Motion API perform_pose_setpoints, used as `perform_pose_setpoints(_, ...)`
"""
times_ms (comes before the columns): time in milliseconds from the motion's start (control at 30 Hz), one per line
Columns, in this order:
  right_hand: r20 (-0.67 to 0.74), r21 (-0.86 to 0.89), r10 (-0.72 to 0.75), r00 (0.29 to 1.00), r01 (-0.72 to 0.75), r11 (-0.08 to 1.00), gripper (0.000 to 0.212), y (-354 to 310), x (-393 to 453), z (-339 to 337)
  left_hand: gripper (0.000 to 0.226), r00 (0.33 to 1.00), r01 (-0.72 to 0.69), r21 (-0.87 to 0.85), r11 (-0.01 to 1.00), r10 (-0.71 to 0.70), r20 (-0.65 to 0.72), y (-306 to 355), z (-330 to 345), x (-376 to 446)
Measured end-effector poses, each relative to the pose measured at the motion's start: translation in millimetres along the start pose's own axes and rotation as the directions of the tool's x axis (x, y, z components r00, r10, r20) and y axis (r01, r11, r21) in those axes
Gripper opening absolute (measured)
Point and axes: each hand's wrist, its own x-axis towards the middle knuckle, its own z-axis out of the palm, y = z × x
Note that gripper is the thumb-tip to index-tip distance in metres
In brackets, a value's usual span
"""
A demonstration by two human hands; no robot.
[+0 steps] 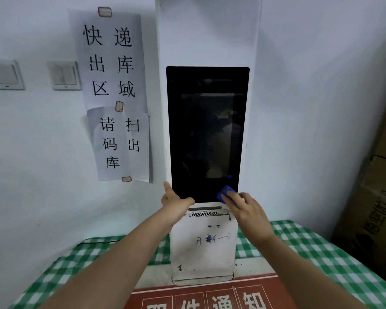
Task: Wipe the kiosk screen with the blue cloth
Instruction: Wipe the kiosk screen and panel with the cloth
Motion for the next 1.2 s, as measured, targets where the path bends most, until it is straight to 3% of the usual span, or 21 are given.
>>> perform_pose_setpoints(67, 0.072, -0.005, -0.063, 0.995, 0.064, 0.998, 0.078, -0.1, -11.2, 4.8, 0.097, 1.0, 0.001, 0.005, 1.0, -0.001, 0.005, -0.4, -0.8, -0.5)
perform_pose_setpoints(200, 0.065, -0.052, -0.157, 0.985, 0.16, 0.986, 0.068, 12.6, 4.6, -9.8, 0.096, 1.0, 0.008, 0.002, 1.0, -0.008, 0.016, -1.0, -3.3, -0.7)
perform_pose_setpoints(367, -0.047, -0.034, 0.015, 0.999, -0.017, 0.999, 0.074, 19.1, 19.0, -16.9, 0.096, 1.0, 0.002, -0.003, 1.0, -0.002, 0.016, 0.3, -2.3, -1.6)
perform_pose_setpoints(633, 0.091, -0.053, -0.09, 0.992, 0.095, 0.994, 0.072, 20.1, -17.6, -2.2, 0.092, 0.999, -0.027, -0.017, 0.999, 0.027, 0.044, -0.9, -7.6, -4.2)
perform_pose_setpoints(867, -0.065, -0.059, -0.017, 0.998, 0.013, 0.998, 0.071, 24.8, 20.3, -24.5, 0.094, 0.998, -0.027, -0.017, 0.999, 0.028, 0.052, 0.2, -8.2, -5.3)
perform_pose_setpoints(967, -0.048, -0.009, 0.022, 0.999, -0.022, 1.0, 0.079, 11.4, 4.4, -10.3, 0.094, 0.999, -0.029, -0.006, 1.0, 0.029, 0.044, -1.5, -7.9, -4.8)
perform_pose_setpoints(1067, 0.026, 0.024, -0.032, 0.999, 0.032, 0.999, 0.073, -2.6, -6.3, 1.1, 0.094, 0.999, -0.029, -0.004, 1.0, 0.03, 0.044, -0.5, -8.1, -4.9)
perform_pose_setpoints(1200, -0.002, 0.008, -0.092, 0.996, 0.092, 0.996, 0.07, 1.6, 17.2, -10.7, 0.094, 0.999, -0.03, -0.012, 0.999, 0.03, 0.04, 0.1, -8.5, -4.5)
